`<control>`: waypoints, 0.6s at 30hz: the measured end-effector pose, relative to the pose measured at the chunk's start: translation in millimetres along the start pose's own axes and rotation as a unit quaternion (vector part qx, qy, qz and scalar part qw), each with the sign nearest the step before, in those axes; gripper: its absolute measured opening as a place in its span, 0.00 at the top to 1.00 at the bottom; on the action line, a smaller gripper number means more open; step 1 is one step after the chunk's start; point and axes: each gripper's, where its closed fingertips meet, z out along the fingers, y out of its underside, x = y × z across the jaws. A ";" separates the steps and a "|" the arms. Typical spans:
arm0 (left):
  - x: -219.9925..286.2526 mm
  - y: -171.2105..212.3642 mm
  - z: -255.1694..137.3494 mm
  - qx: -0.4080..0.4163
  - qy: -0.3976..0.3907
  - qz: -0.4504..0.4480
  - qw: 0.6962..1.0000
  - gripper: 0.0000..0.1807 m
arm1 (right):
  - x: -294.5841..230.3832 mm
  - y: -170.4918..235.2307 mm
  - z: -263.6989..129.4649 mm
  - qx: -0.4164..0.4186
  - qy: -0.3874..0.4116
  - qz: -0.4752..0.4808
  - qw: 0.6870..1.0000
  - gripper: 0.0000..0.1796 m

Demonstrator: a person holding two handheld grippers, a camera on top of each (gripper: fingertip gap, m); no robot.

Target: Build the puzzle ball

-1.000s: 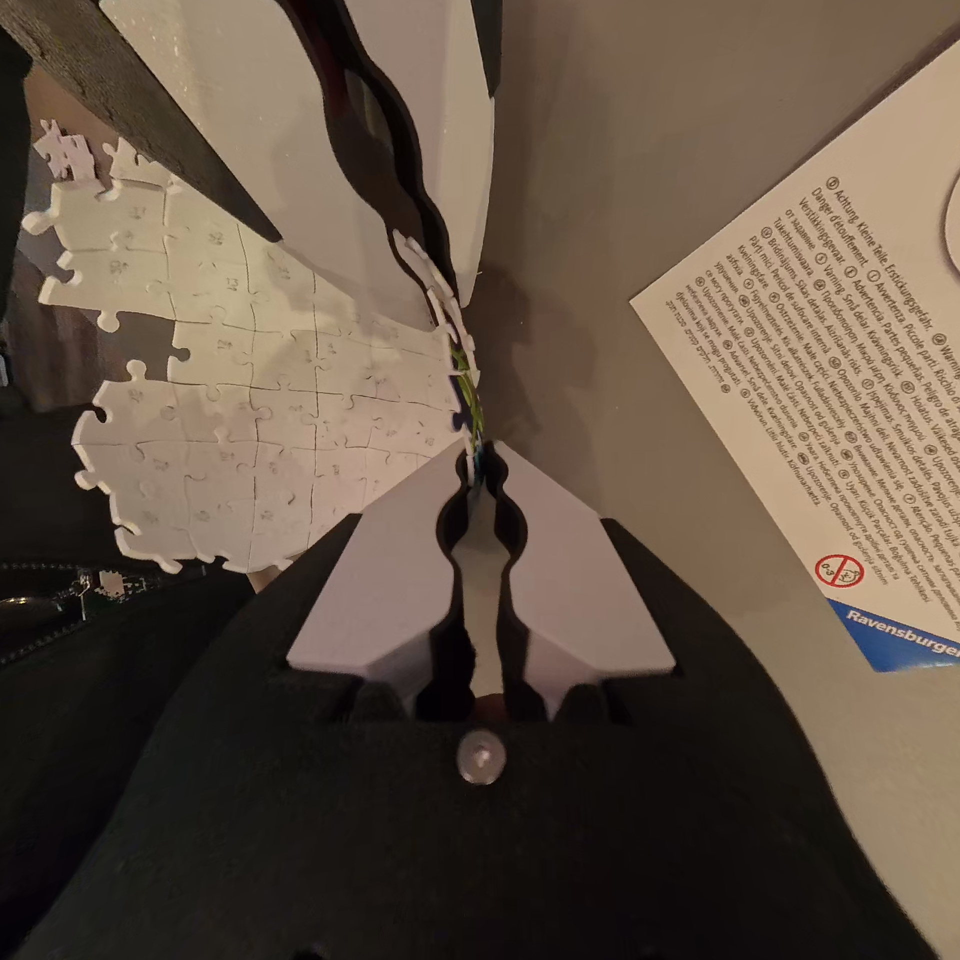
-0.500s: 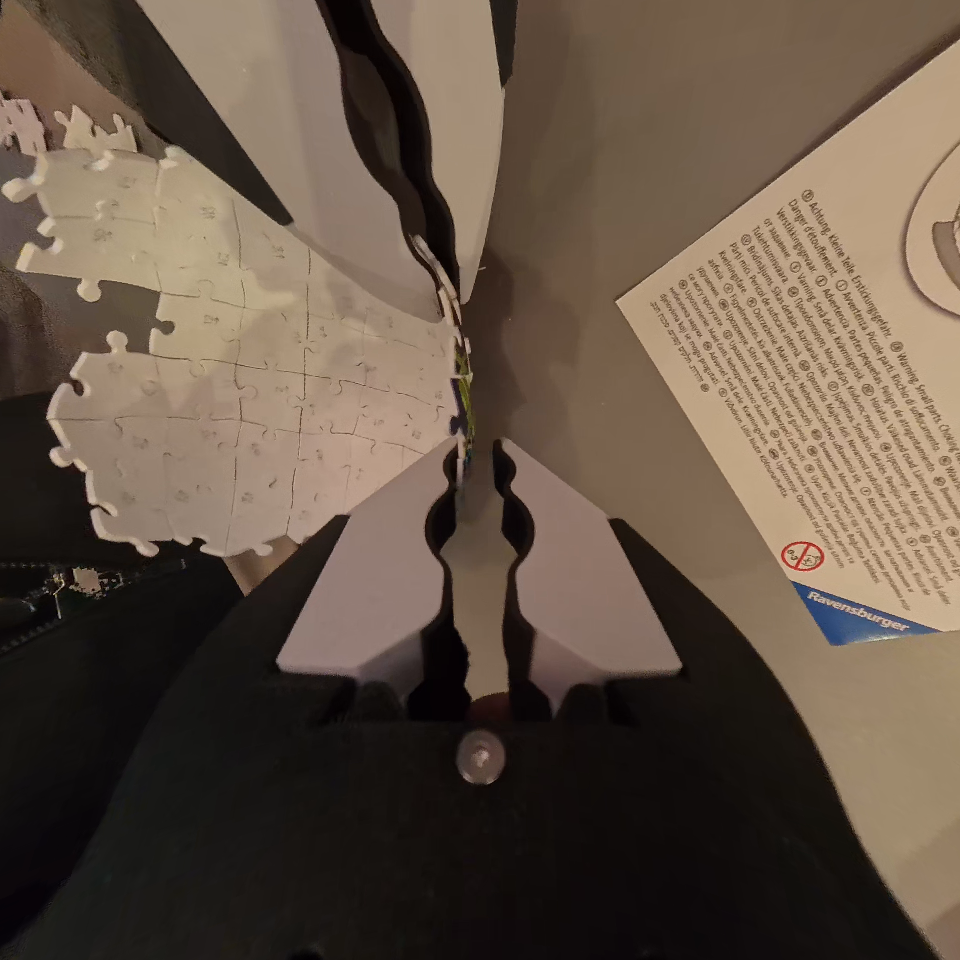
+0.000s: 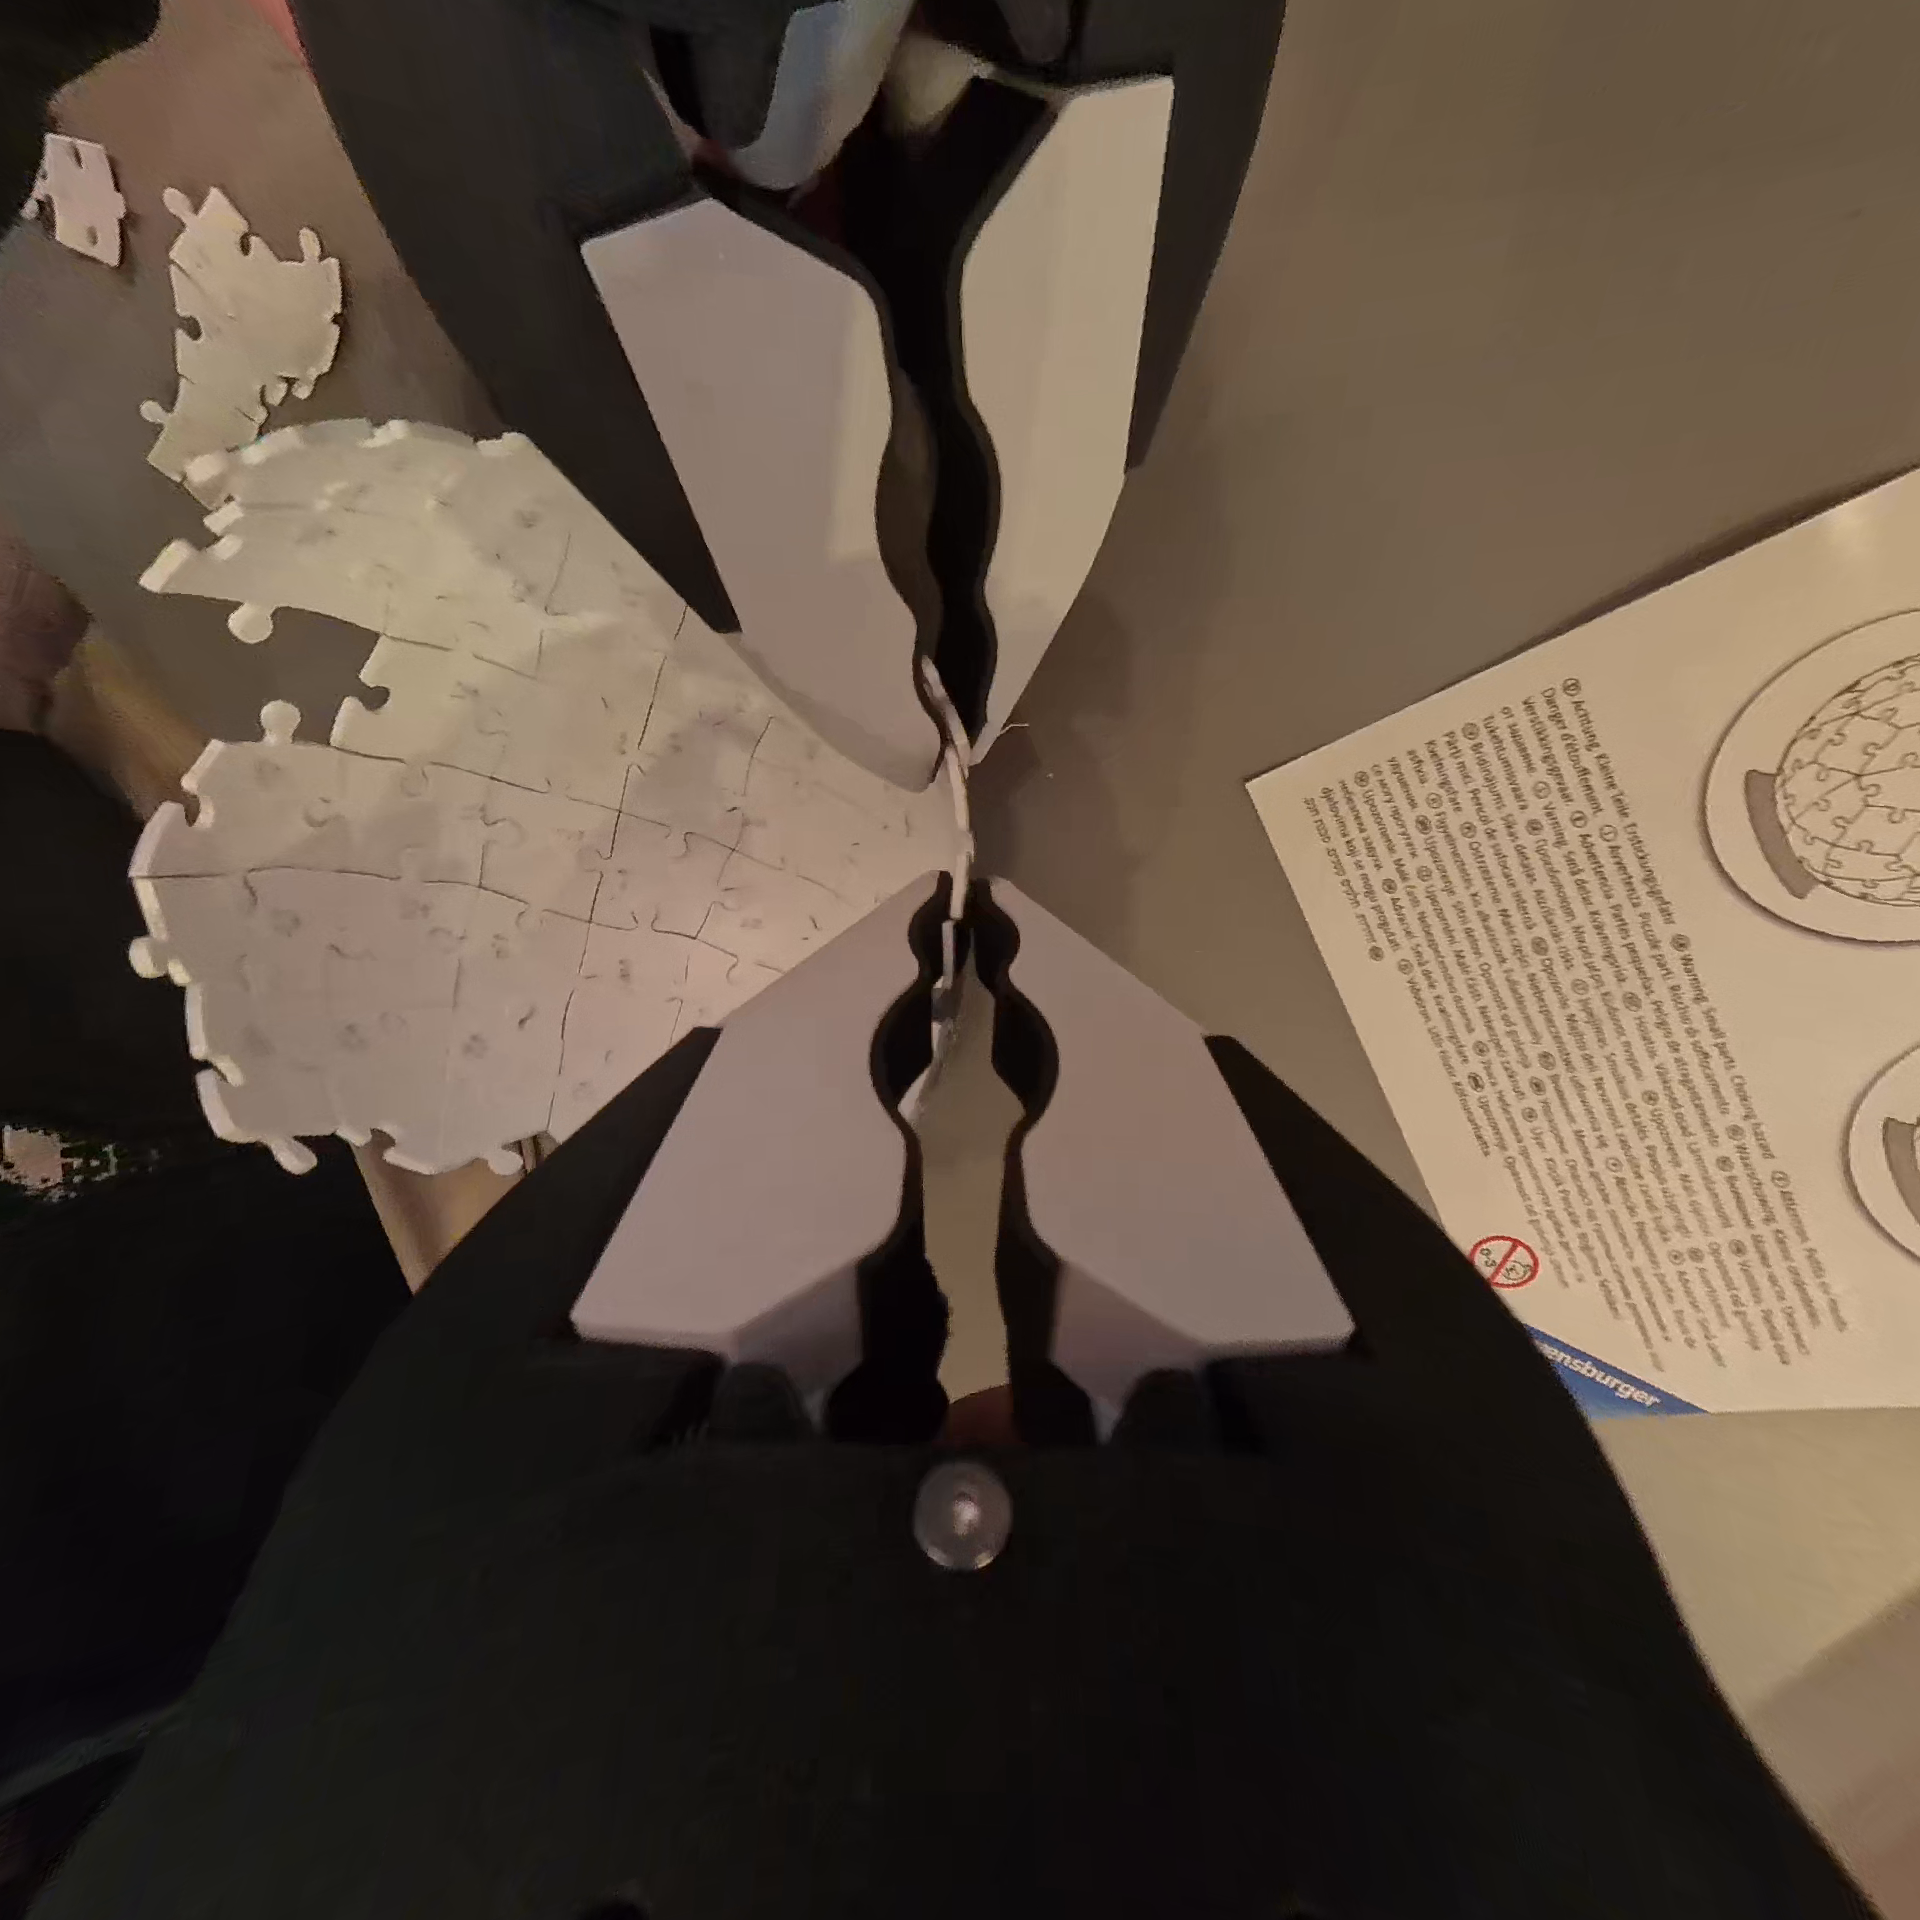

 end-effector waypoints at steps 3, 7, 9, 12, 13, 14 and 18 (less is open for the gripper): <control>0.5 -0.5 0.6 0.002 0.005 0.000 1.000 0.97 | -0.3 0.8 -0.4 0.001 -0.003 -0.001 1.000 0.99; 0.9 -1.0 1.2 0.003 0.008 0.004 1.000 0.97 | -0.6 1.8 -0.5 -0.003 0.003 -0.013 1.000 0.99; 1.3 -0.9 1.5 0.004 0.011 0.003 1.000 0.97 | -1.4 2.3 -0.5 -0.007 0.002 -0.015 1.000 1.00; 0.8 -0.9 1.4 0.005 0.010 0.004 1.000 0.97 | -0.7 2.1 -0.4 -0.007 0.003 -0.008 1.000 1.00; 0.7 -1.0 1.5 0.005 0.011 0.004 1.000 0.97 | -0.7 2.3 -0.4 -0.008 0.001 -0.005 1.000 1.00; 1.0 -1.0 1.7 0.004 0.012 0.005 1.000 0.97 | -1.2 2.8 -0.4 -0.010 0.000 -0.006 1.000 1.00; 2.5 -1.9 2.0 0.005 0.017 0.004 1.000 0.97 | -1.7 4.9 0.2 -0.013 -0.007 0.000 1.000 1.00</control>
